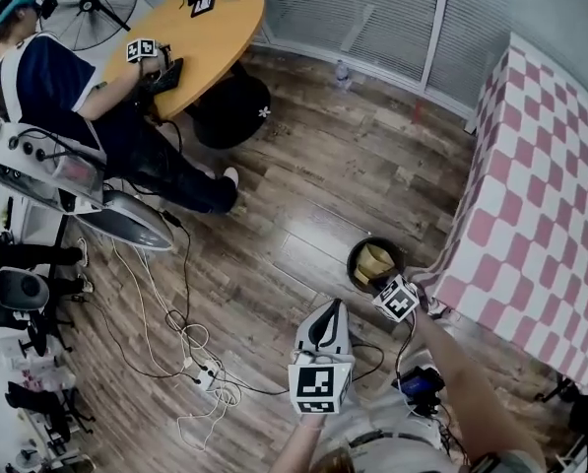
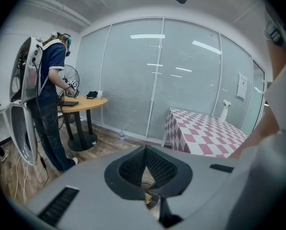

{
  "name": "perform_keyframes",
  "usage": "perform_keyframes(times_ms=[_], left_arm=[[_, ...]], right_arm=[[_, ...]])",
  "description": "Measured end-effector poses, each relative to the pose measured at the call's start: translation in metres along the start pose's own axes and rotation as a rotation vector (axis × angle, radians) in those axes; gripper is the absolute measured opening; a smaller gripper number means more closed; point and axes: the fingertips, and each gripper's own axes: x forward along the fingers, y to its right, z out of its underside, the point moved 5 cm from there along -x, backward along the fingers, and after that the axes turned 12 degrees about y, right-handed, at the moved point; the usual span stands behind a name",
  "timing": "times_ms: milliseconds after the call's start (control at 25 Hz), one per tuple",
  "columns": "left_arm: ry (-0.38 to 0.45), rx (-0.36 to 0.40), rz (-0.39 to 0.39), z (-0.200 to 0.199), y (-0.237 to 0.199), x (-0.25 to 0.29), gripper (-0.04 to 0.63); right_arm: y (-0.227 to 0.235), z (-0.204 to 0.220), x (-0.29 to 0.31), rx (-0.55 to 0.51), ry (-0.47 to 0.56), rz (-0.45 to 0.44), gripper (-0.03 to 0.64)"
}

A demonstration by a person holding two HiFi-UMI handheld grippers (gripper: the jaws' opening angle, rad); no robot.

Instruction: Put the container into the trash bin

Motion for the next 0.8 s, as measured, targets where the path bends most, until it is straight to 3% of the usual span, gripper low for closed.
perform_keyframes(times_ms=[440,800], left_arm=[[0.03,0.023,0.032,-0.009,0.025,-0.004,0.006],[0.033,0.049,0.078,-0.016,0.041,-0.008,0.006]], right_arm=[[-0.039,-0.064,-0.074,0.067,0.274,-0.034,-0.006],[-0.053,-0.119,-0.163,0.036,0.5,0.056,-0.006]])
